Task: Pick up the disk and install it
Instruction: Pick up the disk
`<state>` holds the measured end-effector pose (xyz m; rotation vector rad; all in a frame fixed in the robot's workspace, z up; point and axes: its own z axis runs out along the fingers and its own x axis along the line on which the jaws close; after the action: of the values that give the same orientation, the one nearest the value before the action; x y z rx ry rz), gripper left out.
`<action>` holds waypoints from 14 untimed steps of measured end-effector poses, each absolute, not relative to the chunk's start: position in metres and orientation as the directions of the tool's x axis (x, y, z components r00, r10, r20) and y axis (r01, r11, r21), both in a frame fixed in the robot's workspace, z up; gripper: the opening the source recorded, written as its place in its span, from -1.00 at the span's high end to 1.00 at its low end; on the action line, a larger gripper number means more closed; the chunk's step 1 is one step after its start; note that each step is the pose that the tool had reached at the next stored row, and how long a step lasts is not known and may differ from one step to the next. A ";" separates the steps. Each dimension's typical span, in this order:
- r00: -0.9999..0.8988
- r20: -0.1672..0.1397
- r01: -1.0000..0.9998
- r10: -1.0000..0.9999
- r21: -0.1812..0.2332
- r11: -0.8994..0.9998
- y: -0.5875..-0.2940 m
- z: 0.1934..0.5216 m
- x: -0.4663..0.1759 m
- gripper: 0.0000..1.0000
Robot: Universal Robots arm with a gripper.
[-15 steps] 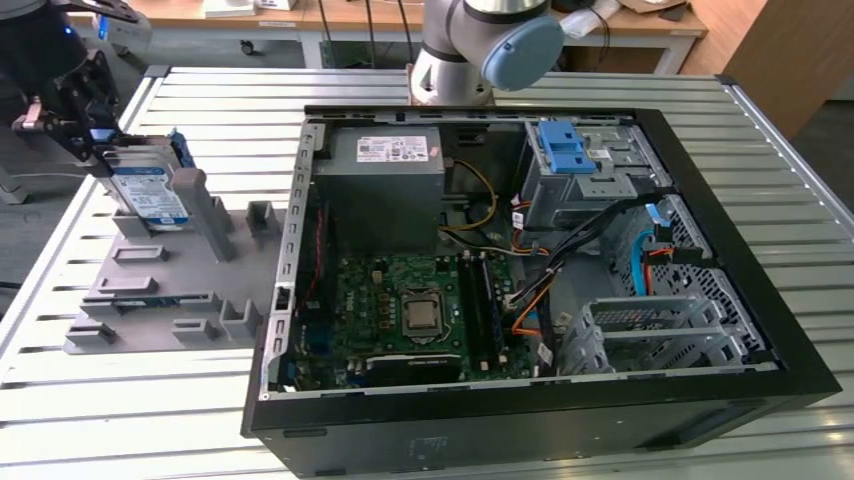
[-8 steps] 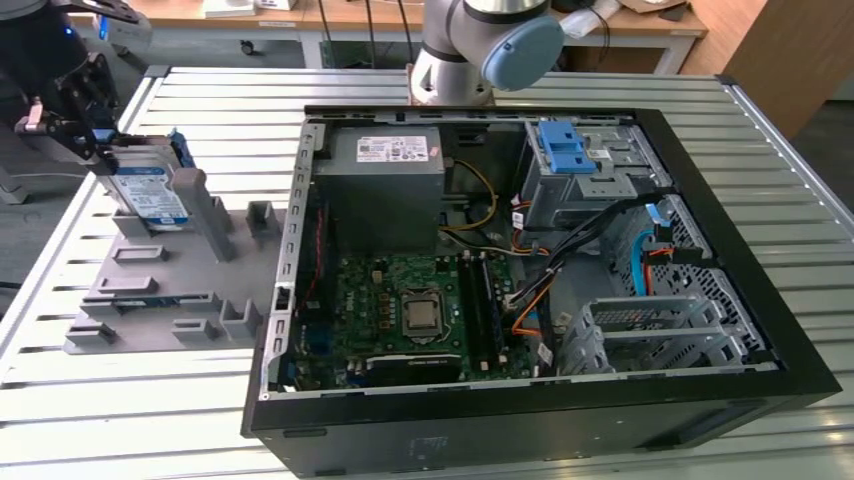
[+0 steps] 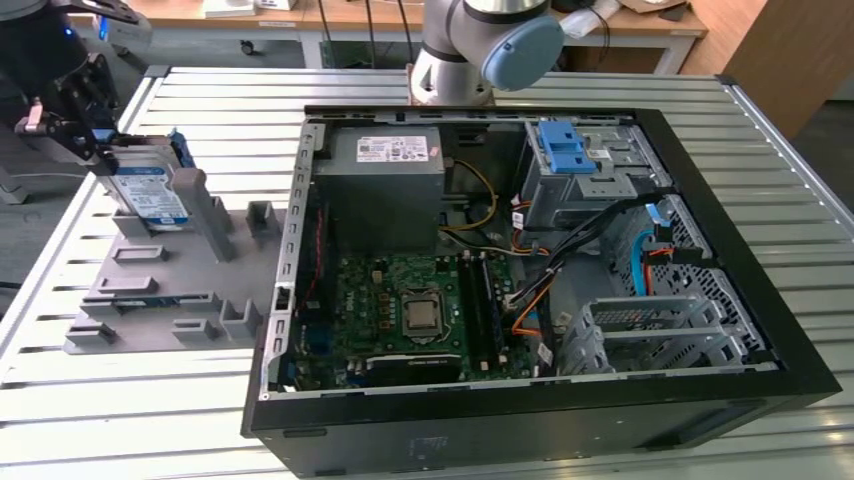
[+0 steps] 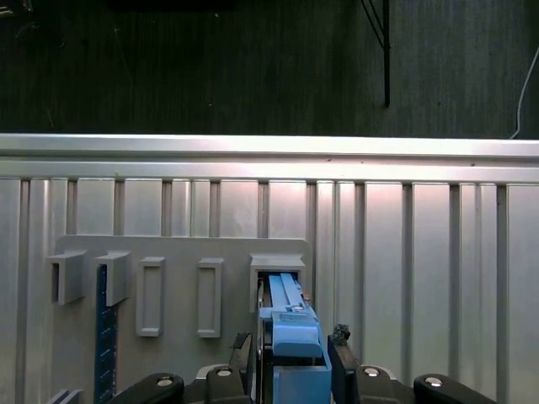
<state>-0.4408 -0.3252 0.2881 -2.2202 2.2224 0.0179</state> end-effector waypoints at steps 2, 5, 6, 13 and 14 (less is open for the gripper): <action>-0.001 -0.008 -1.000 -1.000 0.008 0.001 -0.326 0.288 -0.441 0.04; -0.001 -0.008 -1.000 -1.000 0.008 0.001 -0.326 0.288 -0.441 0.04; -0.001 -0.008 -1.000 -1.000 0.008 0.001 -0.326 0.288 -0.441 0.04; -0.001 -0.008 -1.000 -1.000 0.008 0.001 -0.326 0.288 -0.441 0.19; -0.001 -0.008 -1.000 -1.000 0.008 0.001 -0.326 0.288 -0.441 0.26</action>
<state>-0.4408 -0.3256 0.2875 -2.2204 2.2225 0.0180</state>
